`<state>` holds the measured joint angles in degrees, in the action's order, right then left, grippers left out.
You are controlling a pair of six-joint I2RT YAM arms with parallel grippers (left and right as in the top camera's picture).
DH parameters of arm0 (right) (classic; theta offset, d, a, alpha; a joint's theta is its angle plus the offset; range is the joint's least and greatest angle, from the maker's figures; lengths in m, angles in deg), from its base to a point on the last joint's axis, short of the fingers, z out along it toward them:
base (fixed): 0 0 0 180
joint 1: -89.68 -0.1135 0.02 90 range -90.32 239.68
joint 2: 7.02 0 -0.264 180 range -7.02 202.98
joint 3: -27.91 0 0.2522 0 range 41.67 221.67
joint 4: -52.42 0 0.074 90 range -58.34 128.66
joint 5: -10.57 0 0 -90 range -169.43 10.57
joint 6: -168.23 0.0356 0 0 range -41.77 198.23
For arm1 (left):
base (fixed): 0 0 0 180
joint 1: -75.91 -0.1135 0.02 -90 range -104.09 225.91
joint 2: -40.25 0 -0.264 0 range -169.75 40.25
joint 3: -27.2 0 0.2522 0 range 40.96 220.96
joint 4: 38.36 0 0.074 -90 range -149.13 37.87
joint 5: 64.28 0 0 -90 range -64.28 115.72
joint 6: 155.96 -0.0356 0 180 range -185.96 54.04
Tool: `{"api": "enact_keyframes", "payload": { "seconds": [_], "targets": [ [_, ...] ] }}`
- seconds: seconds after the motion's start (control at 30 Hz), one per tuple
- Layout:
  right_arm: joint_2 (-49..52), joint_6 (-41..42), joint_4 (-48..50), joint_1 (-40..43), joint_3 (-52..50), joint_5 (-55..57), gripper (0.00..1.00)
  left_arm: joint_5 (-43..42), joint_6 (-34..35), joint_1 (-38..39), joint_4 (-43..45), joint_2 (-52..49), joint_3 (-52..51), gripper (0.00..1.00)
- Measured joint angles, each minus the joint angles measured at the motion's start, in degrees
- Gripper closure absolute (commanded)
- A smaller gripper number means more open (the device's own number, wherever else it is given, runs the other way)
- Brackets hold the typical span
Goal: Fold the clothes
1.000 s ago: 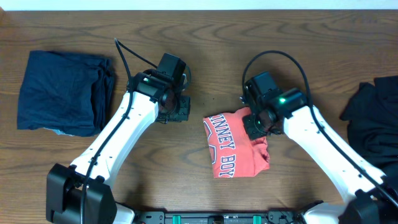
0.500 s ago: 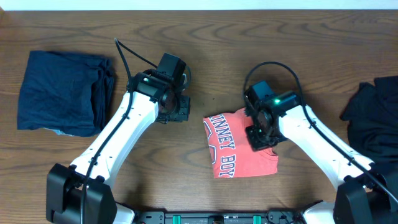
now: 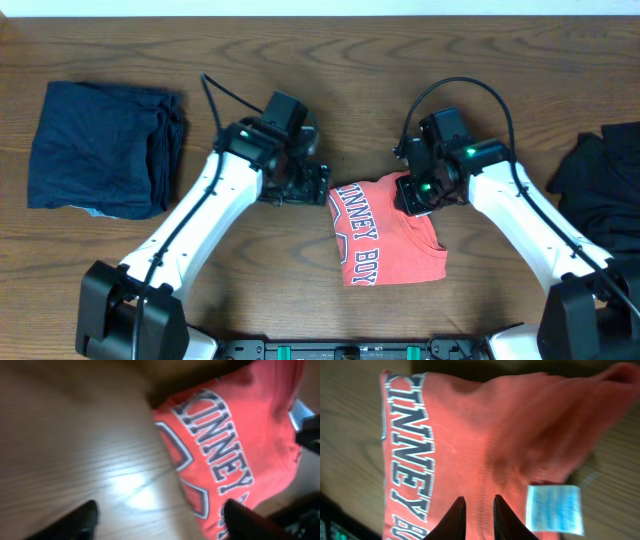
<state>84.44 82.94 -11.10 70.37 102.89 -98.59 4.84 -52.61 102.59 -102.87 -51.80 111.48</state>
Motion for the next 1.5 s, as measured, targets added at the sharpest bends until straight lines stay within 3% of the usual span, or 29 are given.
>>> {"api": "enact_keyframes", "payload": {
  "seconds": [0.17,0.2,0.23,0.27,0.33,0.37,0.53,0.83,1.03,1.23,1.5],
  "targets": [
    [6.2,2.3,2.7,-1.0,-1.9,0.2,0.93,-4.5,2.4,2.8,9.5,-0.2,-5.9,0.12],
    [7.8,3.0,3.2,-1.0,-2.2,0.2,0.93,-5.1,3.0,3.3,11.6,-0.3,-7.3,0.16],
    [8.7,3.5,3.5,-1.0,-2.3,0.3,0.93,-5.7,3.4,3.6,13.1,-0.5,-8.4,0.27],
    [9.9,4.1,3.9,-0.9,-2.4,0.1,0.92,-6.2,4.5,3.9,14.4,-0.9,-9.6,0.45],
    [10.7,5.0,4.3,-0.9,-2.4,-0.3,0.91,-7.0,5.3,4.1,15.3,-1.5,-11.0,0.73],
    [10.6,5.3,4.3,-0.9,-2.4,-0.4,0.90,-7.6,5.6,4.1,15.3,-1.8,-11.4,0.79],
    [9.5,5.8,4.0,-0.8,-2.3,-0.4,0.89,-13.0,7.0,4.3,15.7,-2.3,-12.0,0.90],
    [-6.2,6.3,4.0,3.0,-2.4,0.7,0.83,-16.0,8.3,12.2,19.7,-2.6,-12.0,0.94],
    [-12.1,6.4,4.0,4.4,-2.4,1.6,0.82,-13.4,16.7,15.4,18.9,-8.4,-12.2,0.94],
    [-12.1,6.4,4.3,4.4,-2.4,2.2,0.79,-15.5,20.1,13.0,18.9,-14.3,-13.0,0.94],
    [-9.9,3.6,7.7,2.7,-2.4,2.5,0.75,-15.6,15.3,1.0,18.7,-14.9,-11.6,0.94]
  ]
}}
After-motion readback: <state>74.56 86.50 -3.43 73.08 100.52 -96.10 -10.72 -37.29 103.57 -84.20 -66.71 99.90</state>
